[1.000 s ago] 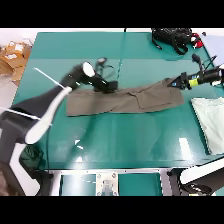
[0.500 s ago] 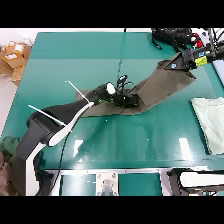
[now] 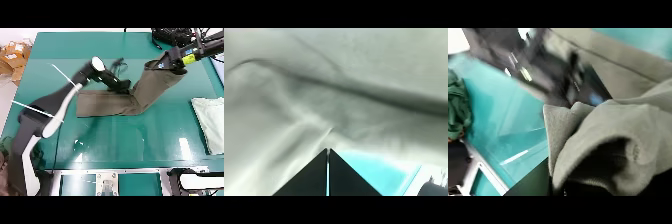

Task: Fold the shirts.

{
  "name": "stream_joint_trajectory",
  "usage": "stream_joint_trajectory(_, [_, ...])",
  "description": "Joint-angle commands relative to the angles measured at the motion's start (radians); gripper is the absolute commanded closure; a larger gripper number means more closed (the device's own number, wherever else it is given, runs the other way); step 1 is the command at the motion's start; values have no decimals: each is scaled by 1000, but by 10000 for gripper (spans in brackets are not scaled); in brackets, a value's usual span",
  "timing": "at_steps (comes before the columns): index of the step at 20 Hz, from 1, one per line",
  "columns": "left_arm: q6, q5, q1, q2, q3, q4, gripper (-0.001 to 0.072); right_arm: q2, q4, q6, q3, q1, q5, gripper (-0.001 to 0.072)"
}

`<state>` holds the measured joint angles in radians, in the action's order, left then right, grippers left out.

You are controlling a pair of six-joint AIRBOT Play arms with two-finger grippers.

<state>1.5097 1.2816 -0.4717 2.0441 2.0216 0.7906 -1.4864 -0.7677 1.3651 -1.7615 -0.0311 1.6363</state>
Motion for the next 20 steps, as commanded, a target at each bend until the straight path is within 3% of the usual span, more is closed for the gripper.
stream_joint_trajectory(1, [-15,282,153,-53,71,67,680,0,0,99,5,130,-99,686])
stream_joint_trajectory(5, [-53,360,332,-115,69,101,680,-16,-14,206,103,377,-416,686])
stream_joint_trajectory(7, [-69,347,404,-130,70,95,679,-77,-13,244,163,527,-672,684])
stream_joint_trajectory(8, [-71,343,433,-134,70,95,680,-120,-13,244,180,603,-801,597])
stream_joint_trajectory(9, [-72,346,457,-135,70,92,680,-174,-13,243,185,675,-918,406])
stream_joint_trajectory(10, [-72,349,476,-135,69,93,680,-218,-13,243,185,727,-1008,272])
stream_joint_trajectory(11, [-74,351,491,-135,69,93,680,-250,-13,243,185,757,-1067,239])
stream_joint_trajectory(14, [-92,353,518,-135,69,93,680,-243,-38,243,185,695,-980,244])
stream_joint_trajectory(20, [-105,350,518,-135,69,93,679,-123,-182,243,185,307,-525,244])
